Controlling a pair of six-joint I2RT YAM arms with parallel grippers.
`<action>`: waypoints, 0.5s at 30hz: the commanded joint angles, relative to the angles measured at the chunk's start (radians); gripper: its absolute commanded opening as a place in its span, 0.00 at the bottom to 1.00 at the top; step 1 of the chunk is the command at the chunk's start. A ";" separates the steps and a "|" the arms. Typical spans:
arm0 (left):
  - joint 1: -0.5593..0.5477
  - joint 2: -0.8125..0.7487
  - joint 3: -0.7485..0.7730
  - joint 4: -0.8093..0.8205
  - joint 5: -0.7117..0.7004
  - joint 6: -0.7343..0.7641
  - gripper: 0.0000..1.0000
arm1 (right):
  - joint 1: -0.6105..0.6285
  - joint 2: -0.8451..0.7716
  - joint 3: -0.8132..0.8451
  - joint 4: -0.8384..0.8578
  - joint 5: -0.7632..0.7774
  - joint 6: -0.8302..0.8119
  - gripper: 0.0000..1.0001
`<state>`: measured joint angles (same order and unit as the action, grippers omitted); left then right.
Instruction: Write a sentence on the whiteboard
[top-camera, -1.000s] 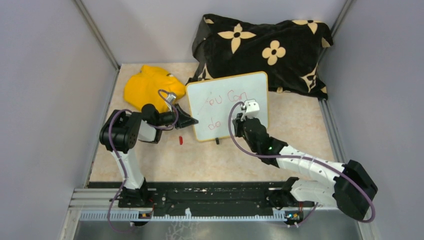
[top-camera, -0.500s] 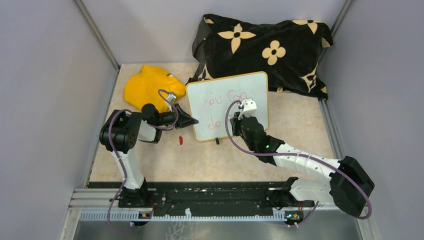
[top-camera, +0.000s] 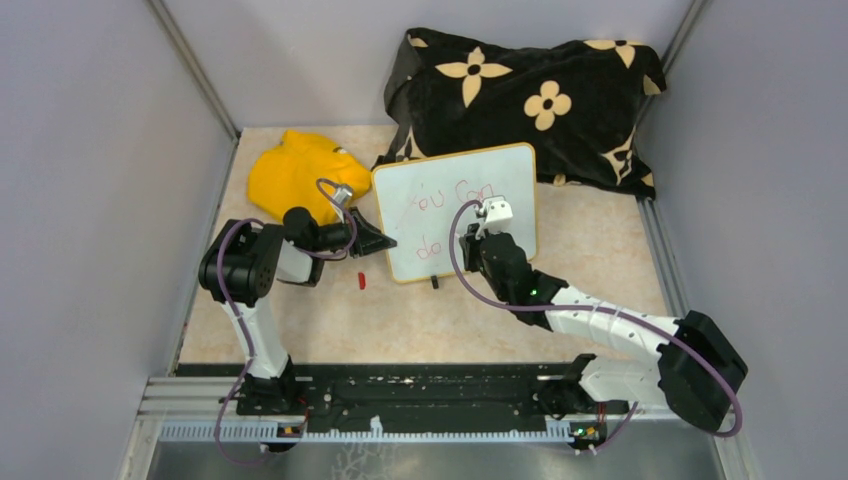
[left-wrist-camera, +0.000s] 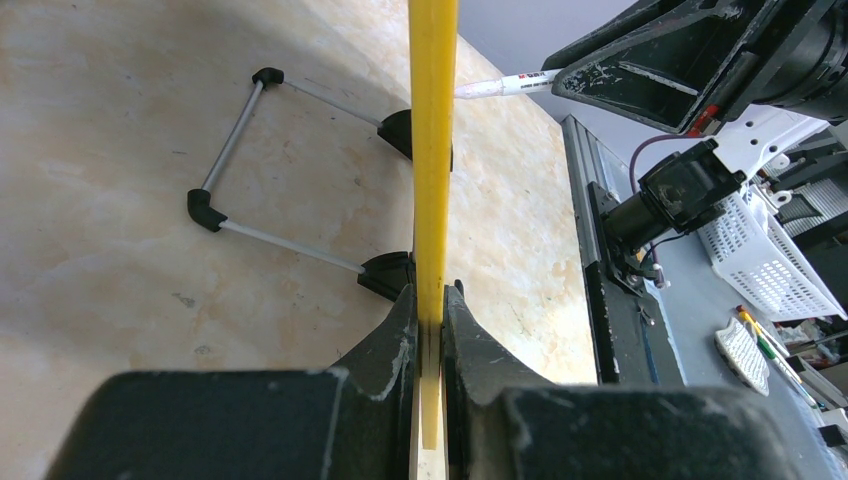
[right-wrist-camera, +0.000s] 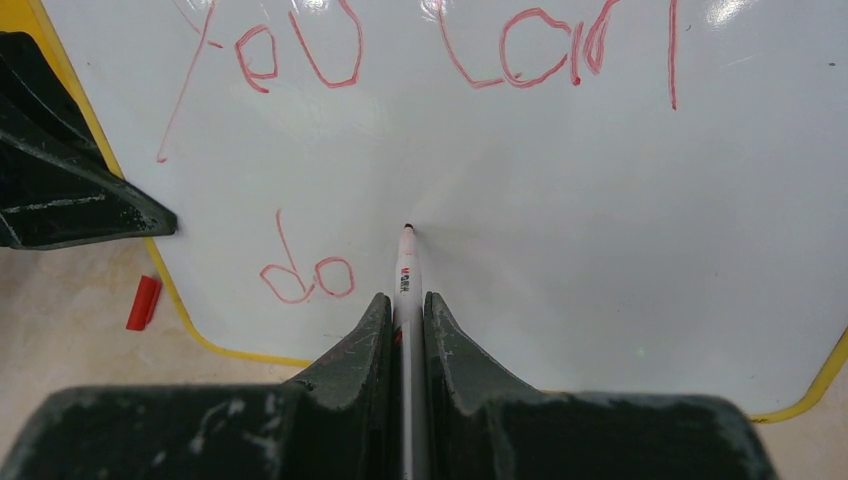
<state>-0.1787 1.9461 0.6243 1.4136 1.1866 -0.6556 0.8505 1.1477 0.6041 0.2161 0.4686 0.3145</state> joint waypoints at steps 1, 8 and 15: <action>-0.016 -0.004 0.006 -0.039 0.019 0.021 0.00 | 0.008 -0.016 0.007 -0.002 0.024 0.006 0.00; -0.016 -0.005 0.006 -0.038 0.020 0.021 0.00 | 0.010 -0.043 -0.023 -0.019 0.000 0.025 0.00; -0.016 -0.006 0.005 -0.038 0.019 0.021 0.00 | 0.014 -0.060 -0.046 -0.032 -0.011 0.040 0.00</action>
<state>-0.1787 1.9457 0.6243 1.4132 1.1870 -0.6556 0.8528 1.1187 0.5621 0.1772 0.4622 0.3367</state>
